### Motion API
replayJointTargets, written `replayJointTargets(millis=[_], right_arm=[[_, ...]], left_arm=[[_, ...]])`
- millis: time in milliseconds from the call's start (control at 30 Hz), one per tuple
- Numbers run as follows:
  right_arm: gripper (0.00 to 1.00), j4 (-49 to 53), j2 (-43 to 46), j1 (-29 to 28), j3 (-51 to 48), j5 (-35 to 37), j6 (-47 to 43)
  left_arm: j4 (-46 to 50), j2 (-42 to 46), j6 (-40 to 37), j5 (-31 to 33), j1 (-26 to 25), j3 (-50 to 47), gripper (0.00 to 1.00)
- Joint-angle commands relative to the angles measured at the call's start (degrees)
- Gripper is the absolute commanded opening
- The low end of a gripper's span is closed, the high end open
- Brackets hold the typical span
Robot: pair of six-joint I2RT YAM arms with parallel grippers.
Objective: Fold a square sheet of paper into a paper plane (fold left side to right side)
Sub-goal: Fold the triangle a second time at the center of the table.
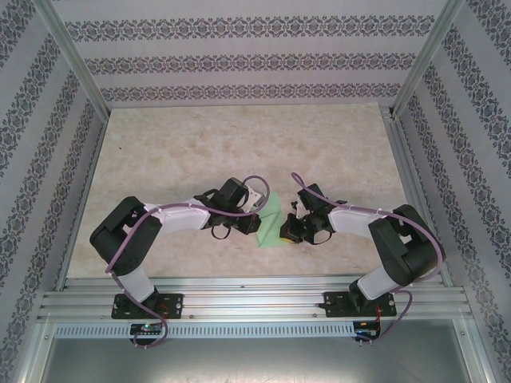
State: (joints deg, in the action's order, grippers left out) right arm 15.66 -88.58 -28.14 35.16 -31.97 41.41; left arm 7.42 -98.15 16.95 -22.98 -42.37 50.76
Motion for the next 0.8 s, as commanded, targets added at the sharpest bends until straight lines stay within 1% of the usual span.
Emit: replayJointTargets(millis=[0,767], right_arm=[[0.05,2.44,-2.06,-1.04,0.17,3.66,-1.24],[0.06,3.00,-2.88,-1.30,0.61,3.84,-1.81]], left_arm=[[-3.47,-1.49,-0.02,0.67,0.90,0.20,0.07],[-3.16,-4.94,-0.87,1.56,1.15,2.39,0.08]])
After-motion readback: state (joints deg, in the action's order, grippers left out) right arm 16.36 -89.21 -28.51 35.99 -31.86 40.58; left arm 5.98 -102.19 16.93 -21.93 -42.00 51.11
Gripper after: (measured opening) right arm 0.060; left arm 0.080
